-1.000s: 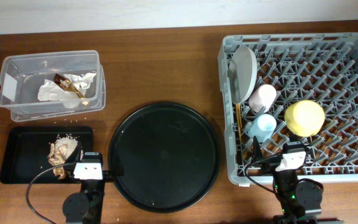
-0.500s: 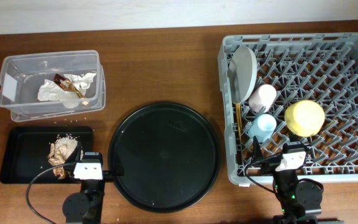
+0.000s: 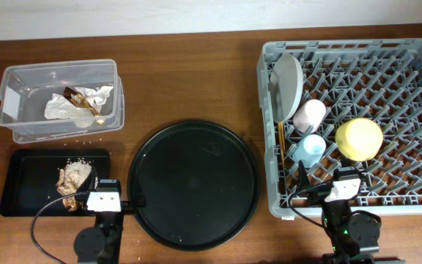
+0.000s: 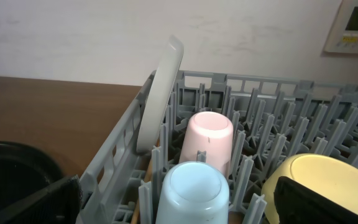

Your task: Sort waste into correct bins and load items into the dishwasher rack

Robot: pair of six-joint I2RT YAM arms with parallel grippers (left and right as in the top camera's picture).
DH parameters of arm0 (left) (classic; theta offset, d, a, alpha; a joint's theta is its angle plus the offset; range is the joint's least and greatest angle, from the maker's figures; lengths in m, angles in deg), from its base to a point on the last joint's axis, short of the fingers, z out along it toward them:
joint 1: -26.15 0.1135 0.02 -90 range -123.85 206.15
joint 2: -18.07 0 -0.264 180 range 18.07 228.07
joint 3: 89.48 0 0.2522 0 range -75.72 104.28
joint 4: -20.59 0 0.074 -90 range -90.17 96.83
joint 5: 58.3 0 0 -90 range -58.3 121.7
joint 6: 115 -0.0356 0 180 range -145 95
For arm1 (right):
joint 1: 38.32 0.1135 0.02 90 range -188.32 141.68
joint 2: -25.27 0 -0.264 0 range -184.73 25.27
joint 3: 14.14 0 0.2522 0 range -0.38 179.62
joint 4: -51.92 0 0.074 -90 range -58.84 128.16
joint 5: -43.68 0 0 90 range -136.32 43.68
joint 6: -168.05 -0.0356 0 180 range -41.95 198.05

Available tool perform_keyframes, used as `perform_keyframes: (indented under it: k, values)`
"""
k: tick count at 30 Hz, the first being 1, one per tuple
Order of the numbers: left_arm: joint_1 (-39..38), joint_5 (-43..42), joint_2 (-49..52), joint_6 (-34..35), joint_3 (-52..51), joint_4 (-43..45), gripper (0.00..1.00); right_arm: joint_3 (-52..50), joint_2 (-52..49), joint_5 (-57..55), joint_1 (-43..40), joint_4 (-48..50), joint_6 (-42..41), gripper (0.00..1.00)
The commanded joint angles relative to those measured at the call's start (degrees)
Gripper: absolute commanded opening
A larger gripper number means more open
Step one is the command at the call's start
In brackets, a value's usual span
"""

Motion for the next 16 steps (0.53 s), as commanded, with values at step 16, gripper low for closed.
perform_keyframes:
  k: [16]
  values:
    - [0.3, 0.2, -0.3, -0.9, -0.2, -0.3, 0.99, -0.5, 0.4, -0.3, 0.3, 0.0, 0.3, 0.99]
